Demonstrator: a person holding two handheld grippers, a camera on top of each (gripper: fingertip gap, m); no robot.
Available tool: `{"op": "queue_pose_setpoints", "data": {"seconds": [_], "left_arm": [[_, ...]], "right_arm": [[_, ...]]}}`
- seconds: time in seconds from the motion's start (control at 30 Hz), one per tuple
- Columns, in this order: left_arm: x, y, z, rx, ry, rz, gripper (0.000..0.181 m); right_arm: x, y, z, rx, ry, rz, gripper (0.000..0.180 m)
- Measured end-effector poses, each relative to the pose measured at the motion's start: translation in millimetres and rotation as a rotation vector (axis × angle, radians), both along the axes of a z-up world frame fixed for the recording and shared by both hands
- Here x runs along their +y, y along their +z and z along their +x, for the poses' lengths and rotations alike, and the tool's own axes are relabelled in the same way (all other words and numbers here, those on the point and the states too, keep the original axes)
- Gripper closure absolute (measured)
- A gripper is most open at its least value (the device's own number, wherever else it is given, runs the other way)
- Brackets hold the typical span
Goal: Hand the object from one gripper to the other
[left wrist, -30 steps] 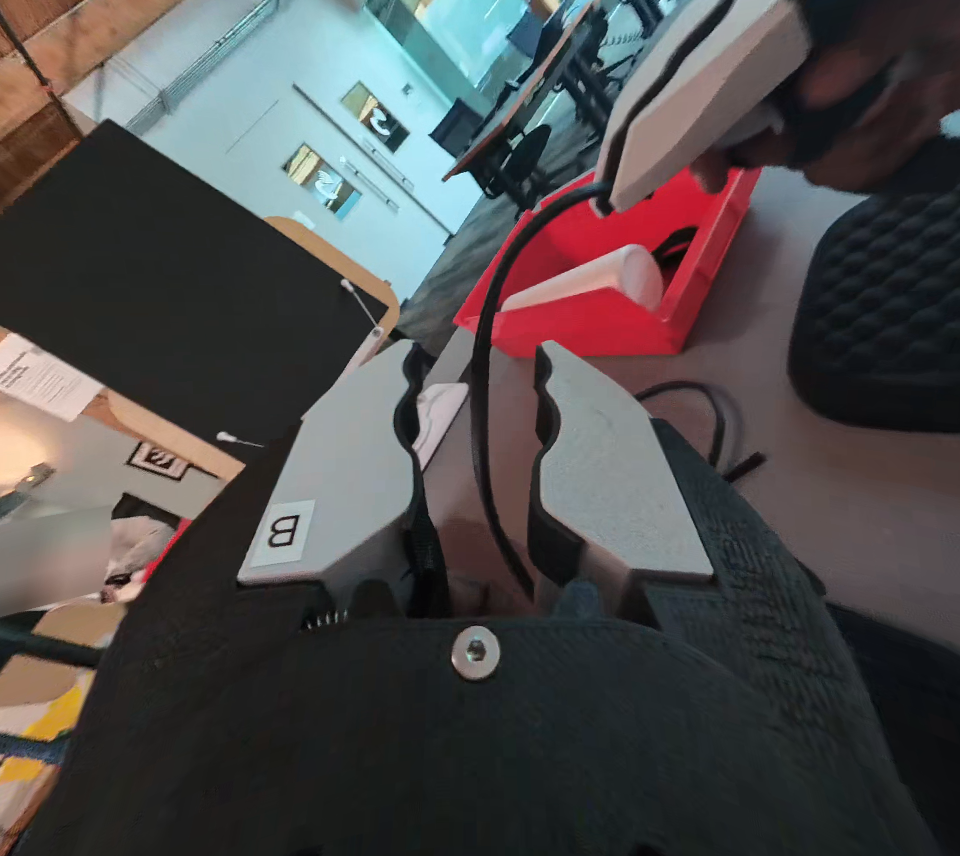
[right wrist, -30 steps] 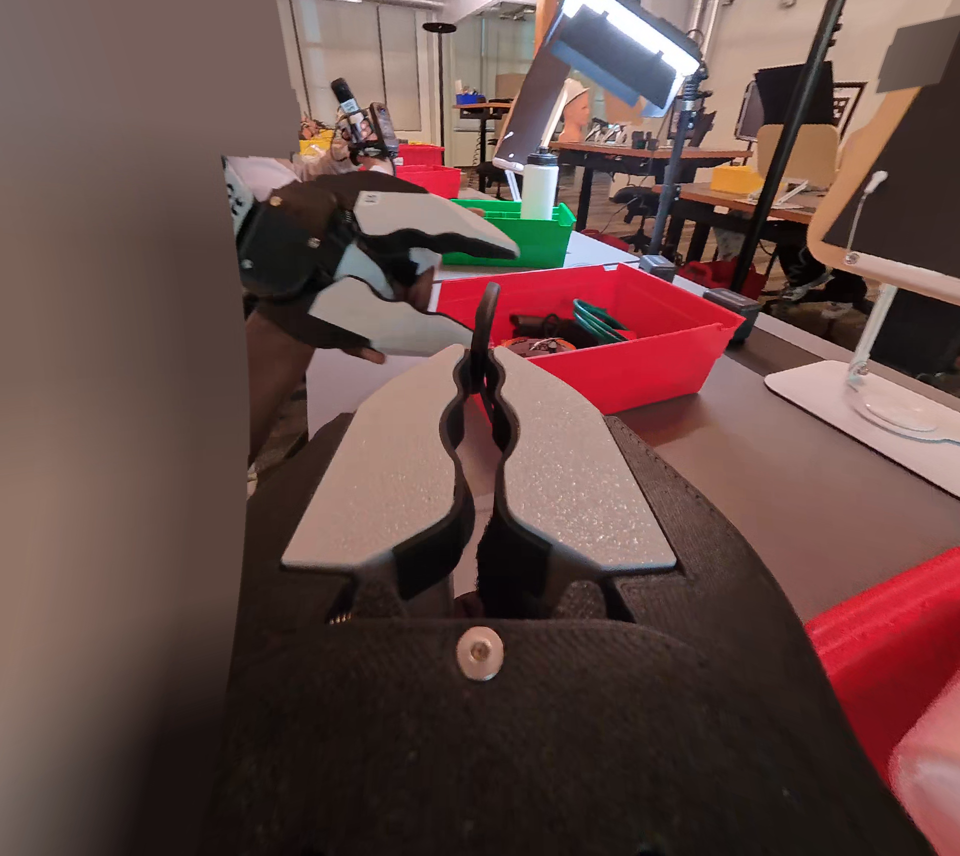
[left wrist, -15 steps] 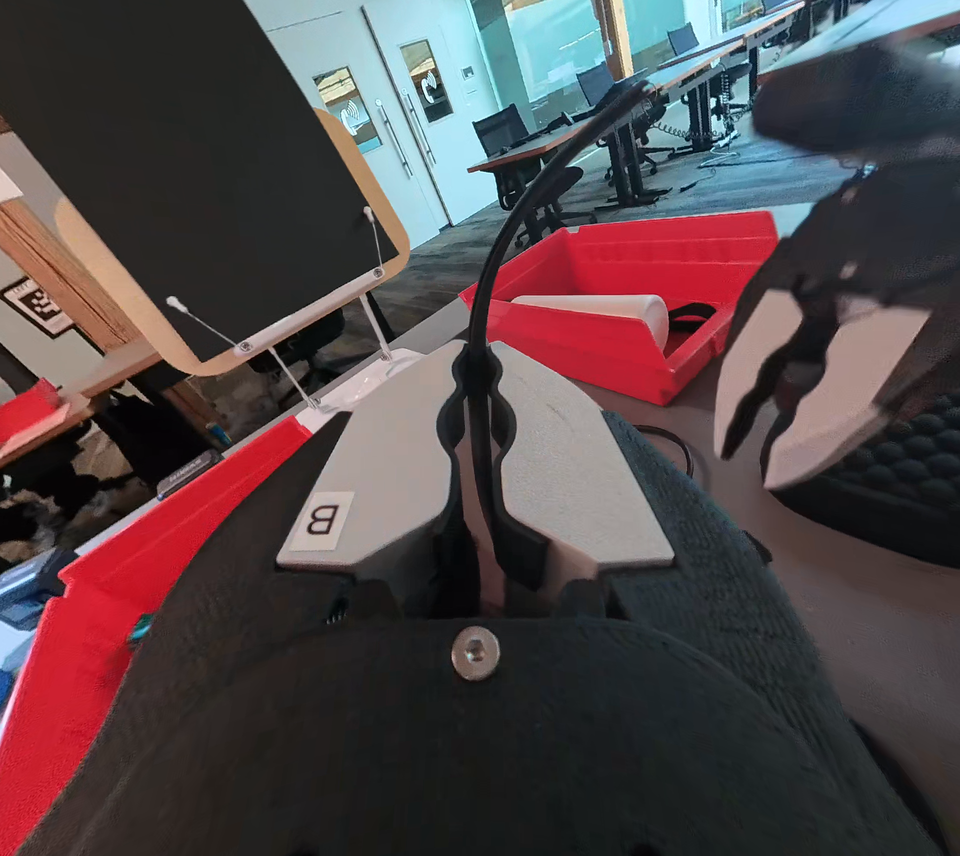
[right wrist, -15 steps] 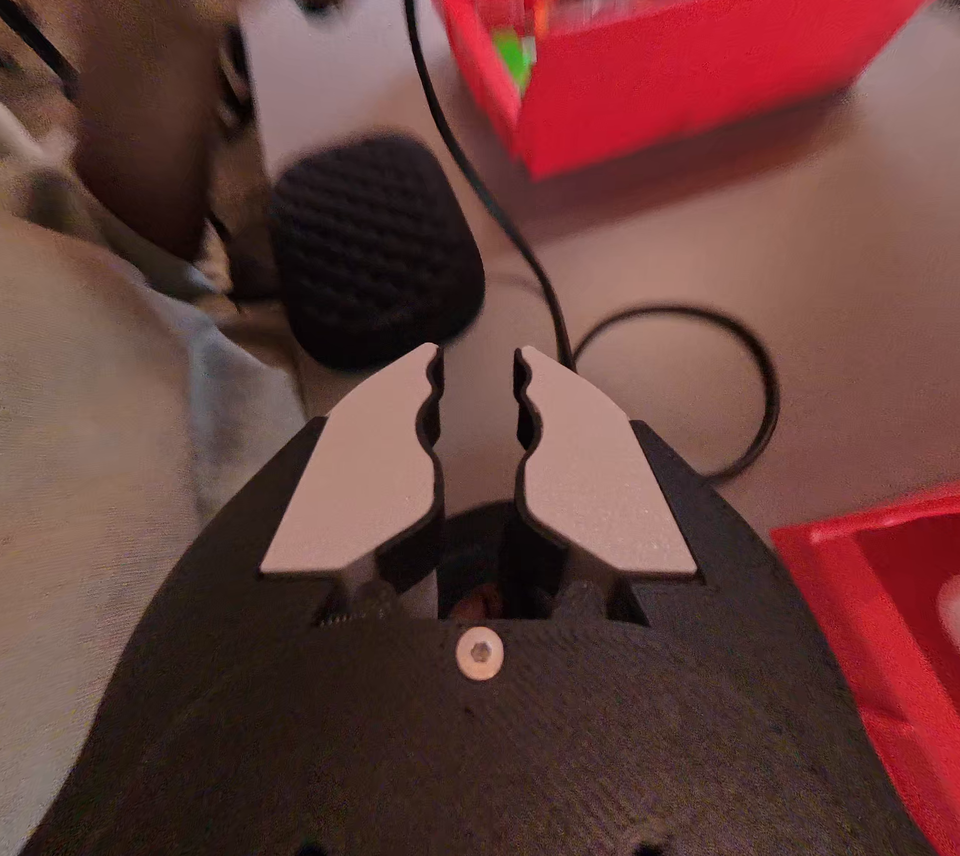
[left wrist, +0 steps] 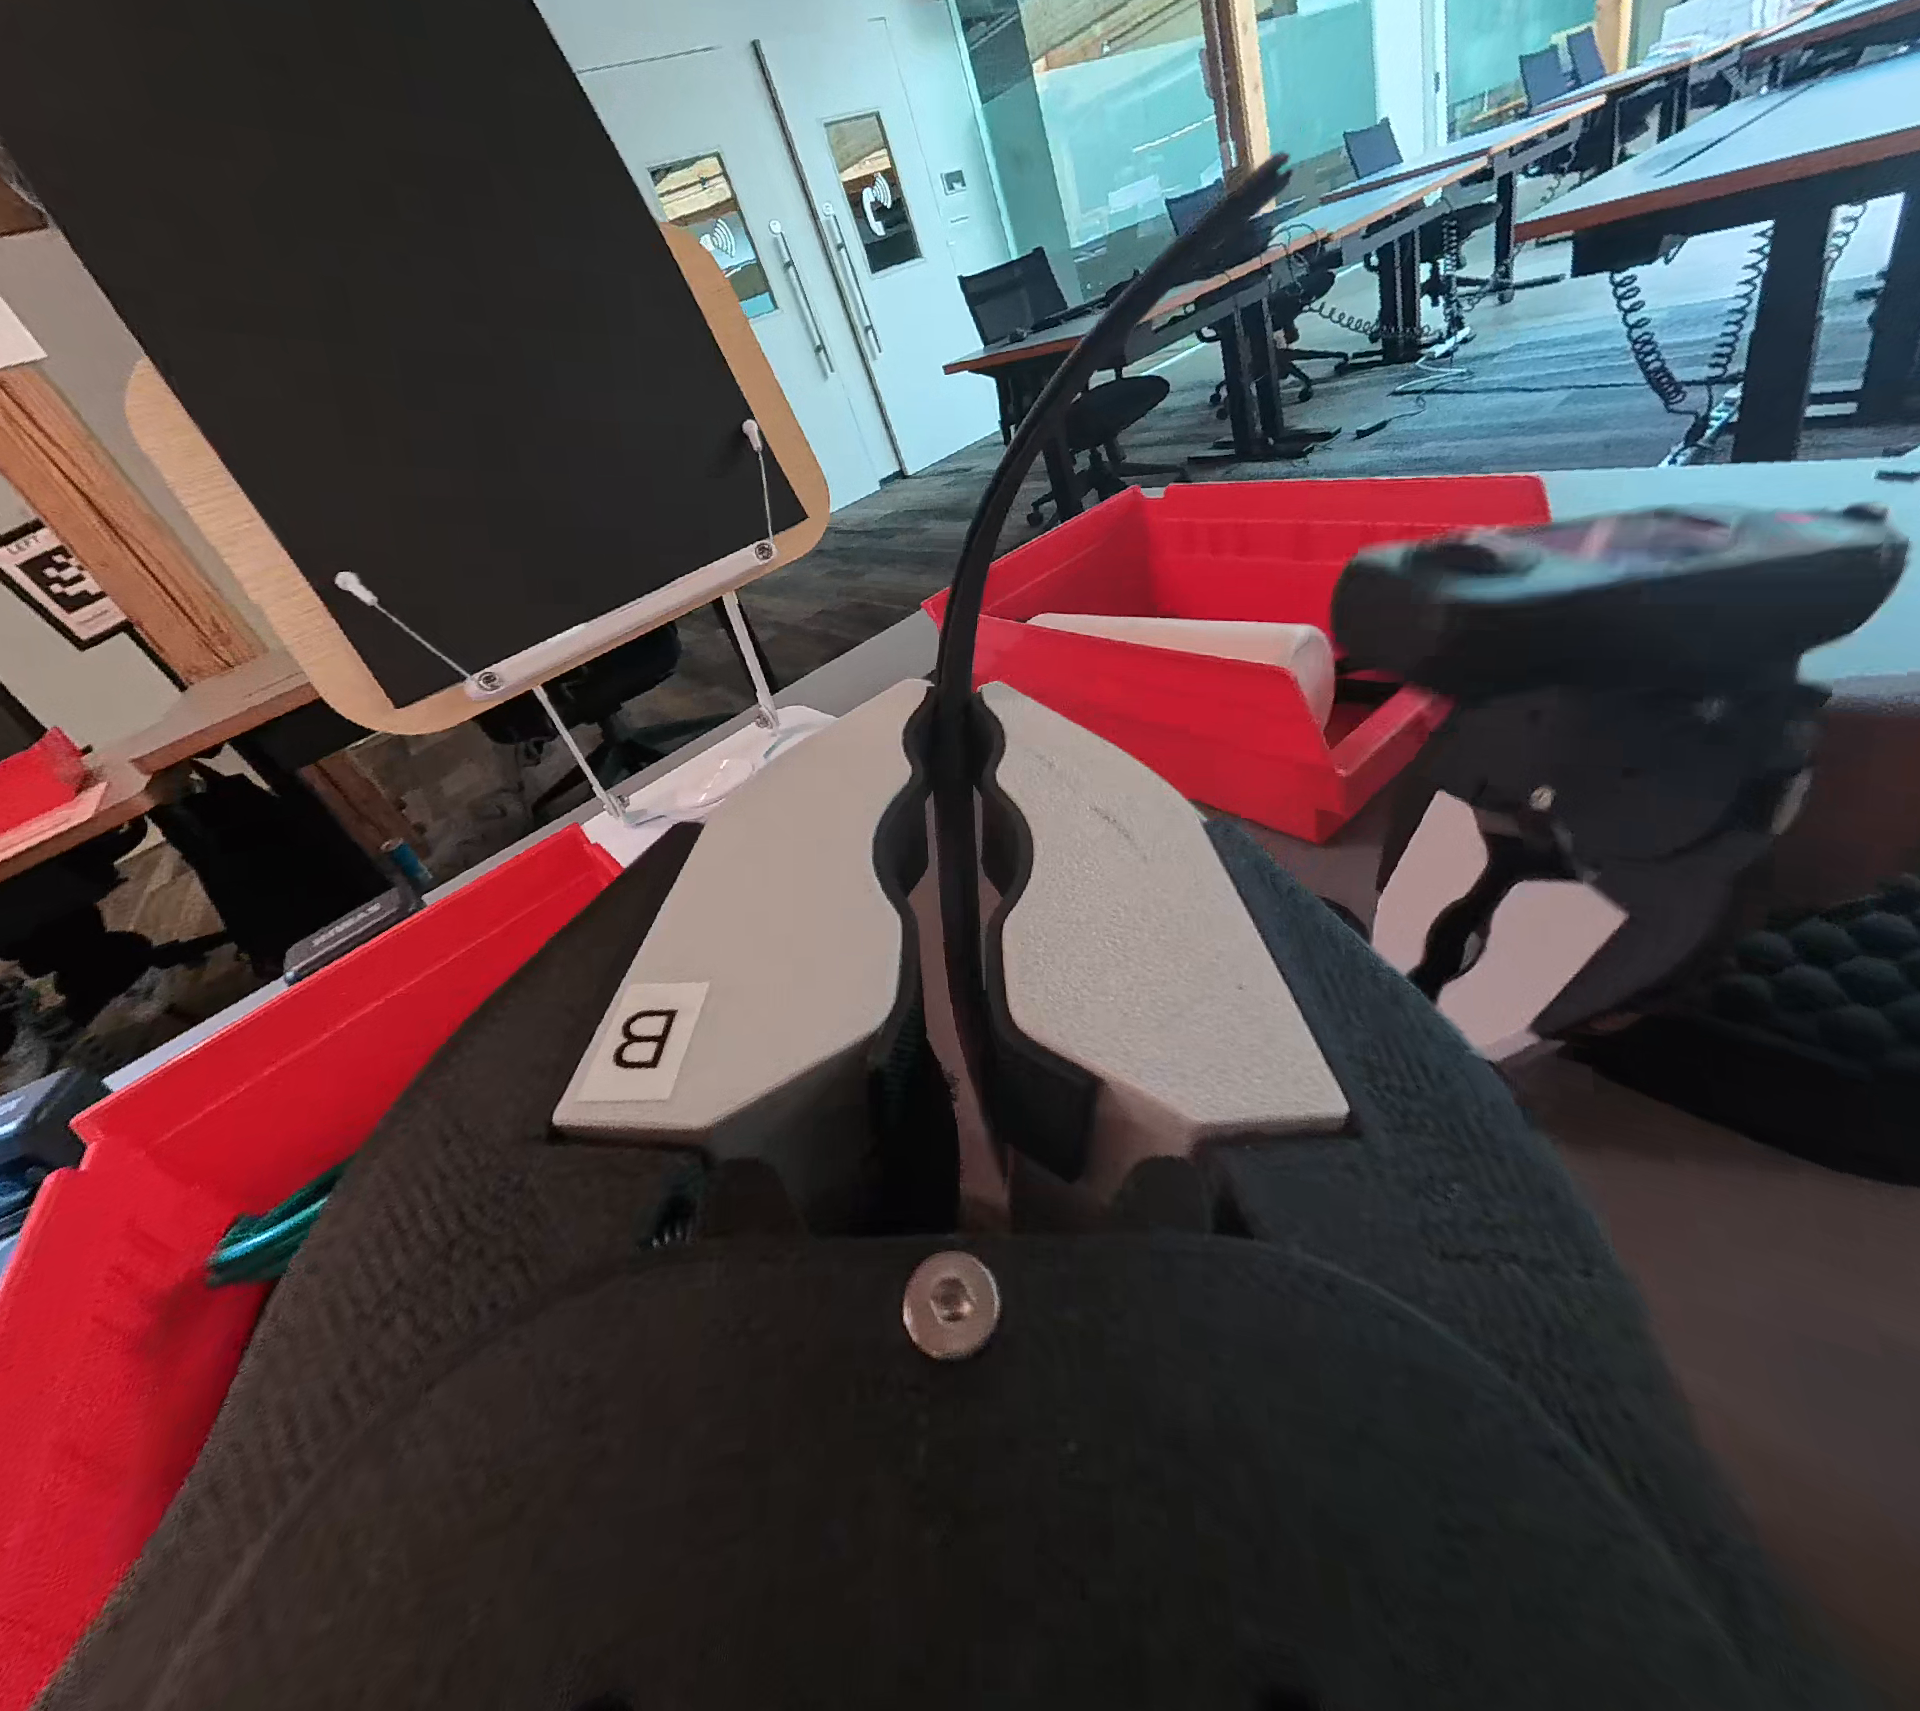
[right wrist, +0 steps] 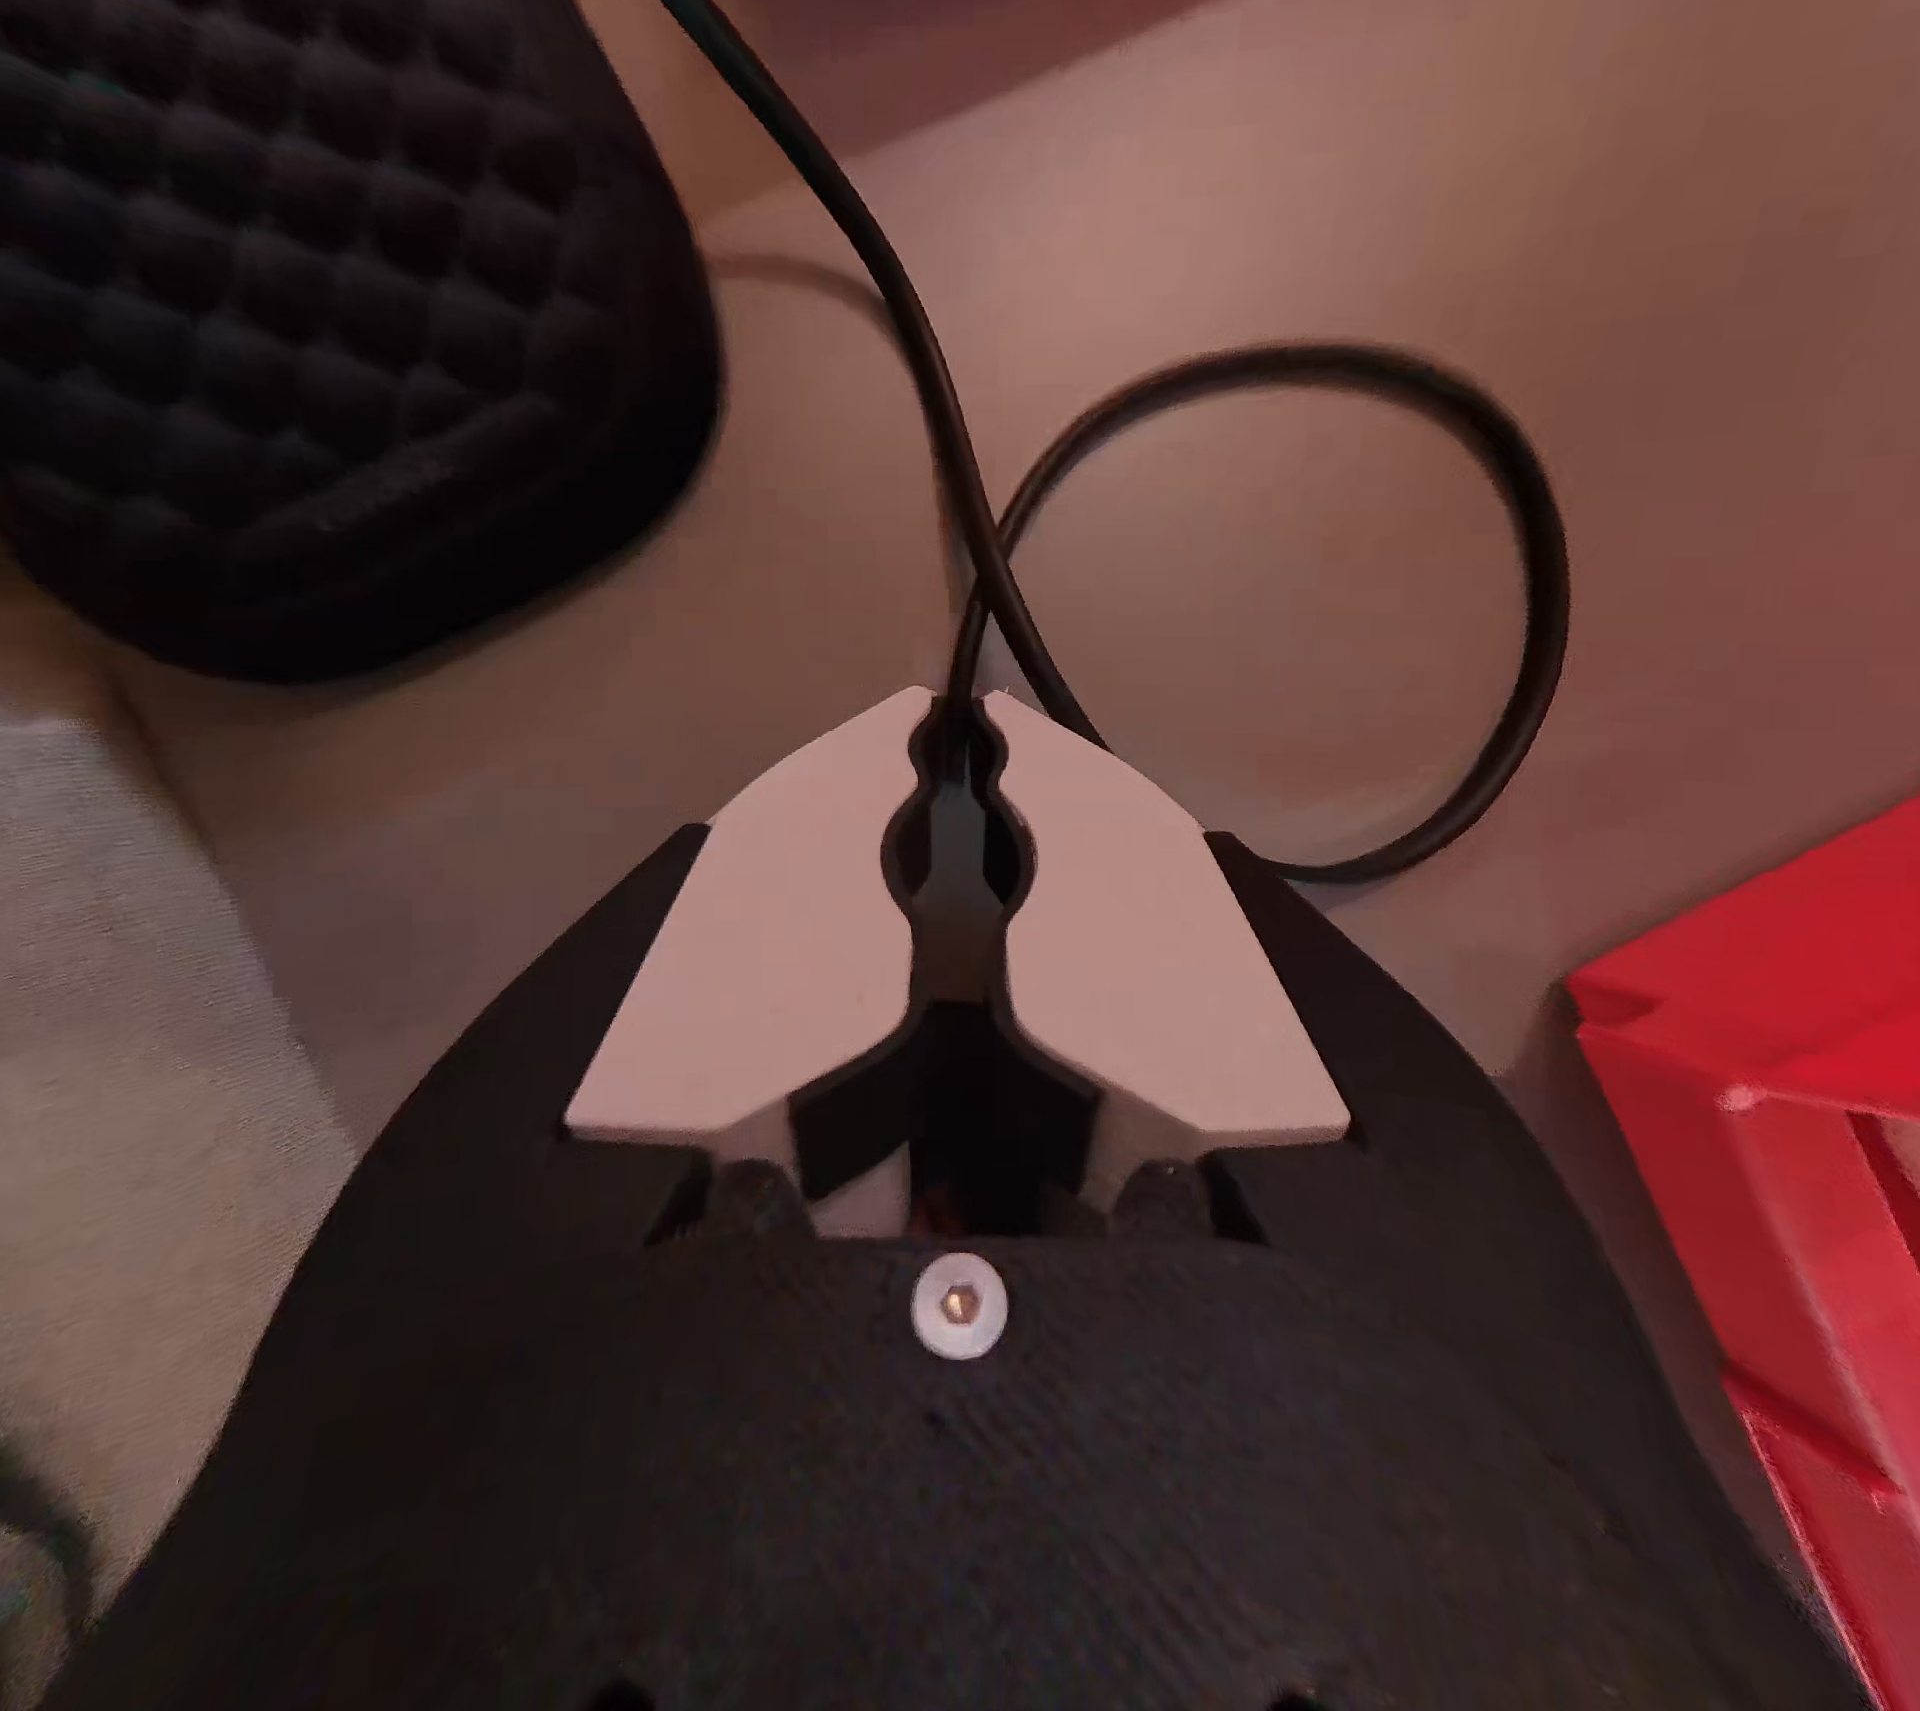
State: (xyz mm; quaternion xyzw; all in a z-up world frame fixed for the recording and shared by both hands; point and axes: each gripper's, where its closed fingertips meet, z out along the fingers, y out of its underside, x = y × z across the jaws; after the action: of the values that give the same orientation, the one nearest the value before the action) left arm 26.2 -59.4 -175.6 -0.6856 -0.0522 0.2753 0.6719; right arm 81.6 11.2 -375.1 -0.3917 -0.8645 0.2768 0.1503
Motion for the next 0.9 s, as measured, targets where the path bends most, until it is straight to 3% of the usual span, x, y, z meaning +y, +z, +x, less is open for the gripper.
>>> {"op": "queue_pose_setpoints", "data": {"seconds": [0.03, 0.2, 0.3, 0.4, 0.47, 0.53, 0.6, 0.7, 0.9], "left_arm": [[0.9, -0.3, 0.9, 0.004, -0.002, -0.003, 0.176], [13.9, 1.5, 21.6, -0.027, -0.129, 0.03, 0.176], [22.4, 6.6, 42.1, -0.072, -0.26, 0.079, 0.176], [23.6, 9.2, 46.9, -0.08, -0.291, 0.098, 0.176], [15.9, 12.6, 34.7, -0.062, -0.217, 0.107, 0.176], [3.9, 16.3, 21.8, -0.067, -0.155, 0.121, 0.175], [-14.7, 21.4, 2.4, -0.066, -0.046, 0.145, 0.176], [-55.7, 28.5, -31.6, -0.012, 0.202, 0.159, 0.176], [-112.8, 45.0, -53.1, 0.046, 0.419, 0.222, 0.176]], "right_arm": [[-8.8, 12.9, 3.2, 0.027, 0.038, -0.08, 0.176], [-42.6, 123.0, 33.9, 0.202, 0.261, -0.604, 0.176], [-38.1, 163.3, 47.6, 0.24, 0.33, -0.758, 0.176], [-18.7, 160.0, 33.2, 0.268, 0.22, -0.646, 0.176], [12.1, 139.5, 13.8, 0.319, 0.065, -0.349, 0.176], [12.7, 141.1, 22.9, 0.307, 0.118, -0.295, 0.176], [16.7, 150.2, 28.8, 0.282, 0.112, -0.332, 0.176], [79.4, 142.9, 14.6, 0.326, -0.154, -0.017, 0.176], [41.3, 138.1, 70.0, 0.202, 0.283, -0.126, 0.175]]}}
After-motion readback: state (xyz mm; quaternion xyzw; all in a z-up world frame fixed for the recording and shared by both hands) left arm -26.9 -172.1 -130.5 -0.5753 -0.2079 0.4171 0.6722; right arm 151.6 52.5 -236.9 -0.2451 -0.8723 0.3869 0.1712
